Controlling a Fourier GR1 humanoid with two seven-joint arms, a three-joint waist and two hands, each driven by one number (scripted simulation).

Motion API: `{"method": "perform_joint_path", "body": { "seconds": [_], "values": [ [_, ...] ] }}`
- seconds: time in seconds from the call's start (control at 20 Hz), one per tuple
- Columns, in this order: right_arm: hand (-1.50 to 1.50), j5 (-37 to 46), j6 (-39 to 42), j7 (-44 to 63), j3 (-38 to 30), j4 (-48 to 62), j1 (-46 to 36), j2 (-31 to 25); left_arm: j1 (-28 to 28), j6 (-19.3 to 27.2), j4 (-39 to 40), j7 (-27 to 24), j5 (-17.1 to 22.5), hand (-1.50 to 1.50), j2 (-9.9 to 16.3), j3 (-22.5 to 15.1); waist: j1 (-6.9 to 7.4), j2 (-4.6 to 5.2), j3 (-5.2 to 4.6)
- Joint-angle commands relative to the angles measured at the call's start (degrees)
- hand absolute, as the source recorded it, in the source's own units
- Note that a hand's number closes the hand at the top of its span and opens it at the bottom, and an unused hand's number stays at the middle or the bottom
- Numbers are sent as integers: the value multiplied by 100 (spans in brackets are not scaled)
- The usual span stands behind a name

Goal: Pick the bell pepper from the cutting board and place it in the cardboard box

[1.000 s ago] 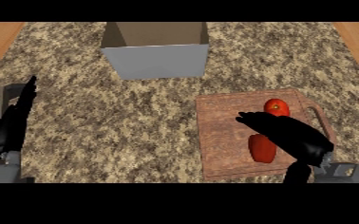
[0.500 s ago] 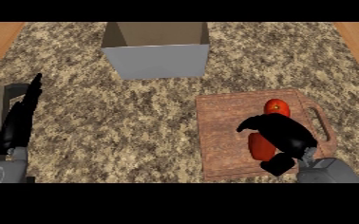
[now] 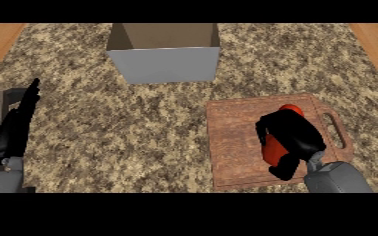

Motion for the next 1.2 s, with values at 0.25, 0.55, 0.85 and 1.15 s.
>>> {"method": "perform_joint_path", "body": {
  "seconds": [0.25,0.55,0.85,1.15],
  "values": [
    [150,1083,-1065,3653,-795,-533,549,1586,296,97,82,-88,-9,0,1,142,-312,-96,-2],
    [150,2622,-1224,6017,370,-1759,333,1967,204,16,-60,-76,37,0,-48,73,-86,-64,9],
    [150,3531,-642,7296,1875,-1847,-1206,1979,-161,-1,-12,164,-92,0,-32,-18,67,10,22],
    [150,2161,-448,7983,1819,-1357,-2944,1981,-441,-106,212,134,-80,0,-1,19,127,33,22]
  ]
}}
